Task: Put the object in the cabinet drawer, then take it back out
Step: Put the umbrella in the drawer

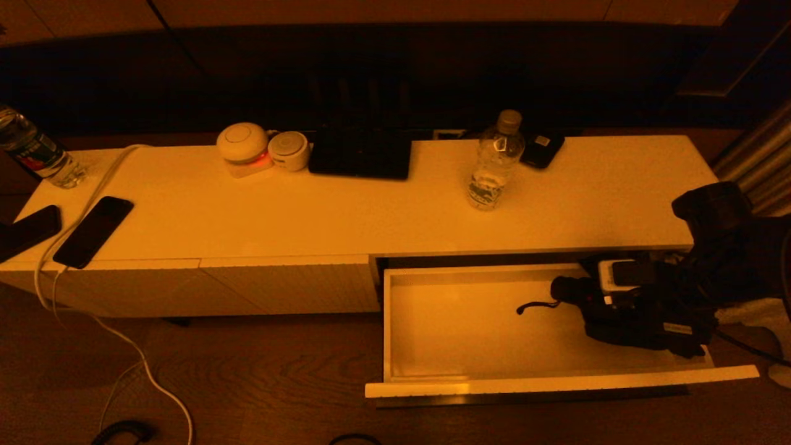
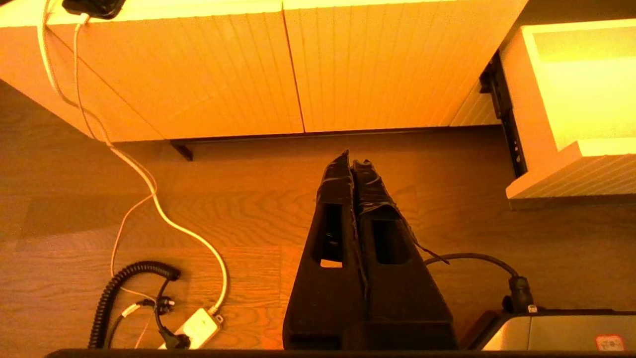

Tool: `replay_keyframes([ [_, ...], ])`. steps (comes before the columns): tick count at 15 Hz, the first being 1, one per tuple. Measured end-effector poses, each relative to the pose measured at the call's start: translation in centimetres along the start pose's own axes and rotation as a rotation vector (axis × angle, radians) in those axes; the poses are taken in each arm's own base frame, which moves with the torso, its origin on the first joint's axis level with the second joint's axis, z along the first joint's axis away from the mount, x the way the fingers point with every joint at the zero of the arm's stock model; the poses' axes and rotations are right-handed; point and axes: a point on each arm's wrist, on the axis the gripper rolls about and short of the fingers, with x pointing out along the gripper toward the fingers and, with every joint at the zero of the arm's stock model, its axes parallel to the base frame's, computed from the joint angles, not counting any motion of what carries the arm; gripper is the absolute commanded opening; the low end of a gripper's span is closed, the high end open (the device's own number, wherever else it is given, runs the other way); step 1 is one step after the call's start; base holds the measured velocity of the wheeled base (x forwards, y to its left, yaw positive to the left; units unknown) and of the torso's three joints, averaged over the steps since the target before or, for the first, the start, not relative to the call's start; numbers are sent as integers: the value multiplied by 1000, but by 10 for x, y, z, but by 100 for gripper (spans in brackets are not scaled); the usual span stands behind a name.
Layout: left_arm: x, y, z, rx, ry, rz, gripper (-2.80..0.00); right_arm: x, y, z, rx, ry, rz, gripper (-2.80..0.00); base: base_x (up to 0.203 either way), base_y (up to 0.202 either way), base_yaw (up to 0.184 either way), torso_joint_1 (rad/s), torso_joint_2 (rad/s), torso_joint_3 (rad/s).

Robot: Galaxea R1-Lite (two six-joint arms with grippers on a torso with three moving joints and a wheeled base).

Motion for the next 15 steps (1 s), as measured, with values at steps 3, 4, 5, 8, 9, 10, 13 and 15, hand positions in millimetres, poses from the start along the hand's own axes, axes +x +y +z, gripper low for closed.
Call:
replay_keyframes([
  [3,0,0,0,0,0,0,-280,7,2,-8,-45,24,19,-280,0,0,0,0,0,0],
  [4,0,0,0,0,0,0,-280,11,3,-10,-45,27,21,-280,0,0,0,0,0,0],
  [5,0,0,0,0,0,0,-280,14,5,-11,-45,29,24,-280,0,0,0,0,0,0],
  [8,0,0,0,0,0,0,-280,25,6,-14,-59,33,20,-280,0,0,0,0,0,0],
  [9,0,0,0,0,0,0,-280,29,7,-14,-61,42,23,-280,0,0,0,0,0,0],
  [10,0,0,0,0,0,0,-280,32,8,-15,-60,54,32,-280,0,0,0,0,0,0],
  [13,0,0,0,0,0,0,-280,42,11,-17,-56,73,51,-280,0,0,0,0,0,0],
  [15,0,0,0,0,0,0,-280,46,9,-16,-56,69,24,0,0,0,0,0,0,0],
])
